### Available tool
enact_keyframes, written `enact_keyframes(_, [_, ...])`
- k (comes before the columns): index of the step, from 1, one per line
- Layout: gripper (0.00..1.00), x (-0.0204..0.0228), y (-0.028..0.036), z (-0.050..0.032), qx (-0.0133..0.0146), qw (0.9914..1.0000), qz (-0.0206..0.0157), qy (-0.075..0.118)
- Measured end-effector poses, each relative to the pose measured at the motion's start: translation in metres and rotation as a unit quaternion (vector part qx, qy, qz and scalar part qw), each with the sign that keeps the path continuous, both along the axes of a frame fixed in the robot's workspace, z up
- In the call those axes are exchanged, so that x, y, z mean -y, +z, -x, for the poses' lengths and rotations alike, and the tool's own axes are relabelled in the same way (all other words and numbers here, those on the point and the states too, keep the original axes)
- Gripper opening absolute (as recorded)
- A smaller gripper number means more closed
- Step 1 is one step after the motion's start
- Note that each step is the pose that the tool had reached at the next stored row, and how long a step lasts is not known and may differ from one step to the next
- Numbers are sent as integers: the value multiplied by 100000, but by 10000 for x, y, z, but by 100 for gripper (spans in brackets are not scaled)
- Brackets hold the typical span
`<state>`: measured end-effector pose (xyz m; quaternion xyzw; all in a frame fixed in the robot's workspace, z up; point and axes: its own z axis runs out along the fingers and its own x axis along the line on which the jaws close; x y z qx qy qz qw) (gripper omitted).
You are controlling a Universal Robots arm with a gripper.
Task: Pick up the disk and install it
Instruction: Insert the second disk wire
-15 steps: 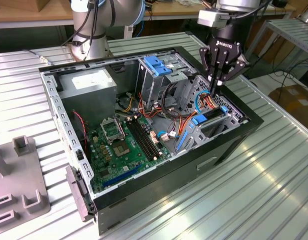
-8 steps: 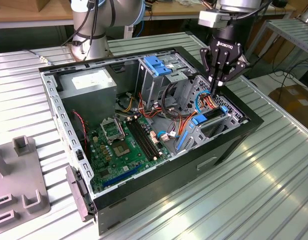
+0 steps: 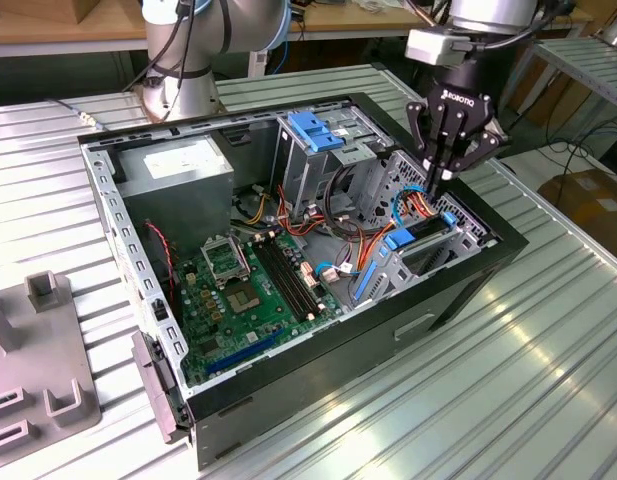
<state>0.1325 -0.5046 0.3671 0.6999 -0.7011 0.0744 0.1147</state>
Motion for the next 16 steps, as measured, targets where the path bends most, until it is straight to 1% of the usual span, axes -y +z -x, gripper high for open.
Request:
enact_keyframes(1, [16, 98, -10, 26, 31, 100000, -3, 14])
enact_keyframes(2, [16, 135, -18, 97, 39, 100000, -33, 167])
enact_keyframes(4, [16, 153, -19, 144, 44, 100000, -78, 272])
enact_keyframes(7, [16, 170, -21, 188, 130, 99999, -251, 379])
enact_keyframes(8, [16, 173, -20, 205, 196, 99998, -409, 414])
enact_keyframes(9, [16, 175, -21, 217, 272, 99996, -710, 428])
enact_keyframes(10, [16, 177, -21, 229, 382, 99988, -1468, 444])
enact_keyframes(11, [16, 179, -22, 235, 450, 99976, -2094, 450])
enact_keyframes(12, [16, 181, -22, 239, 513, 99958, -2831, 463])
enact_keyframes(14, [16, 184, -22, 243, 595, 99917, -3989, 483])
enact_keyframes(16, [16, 189, -24, 246, 706, 99869, -5034, 510])
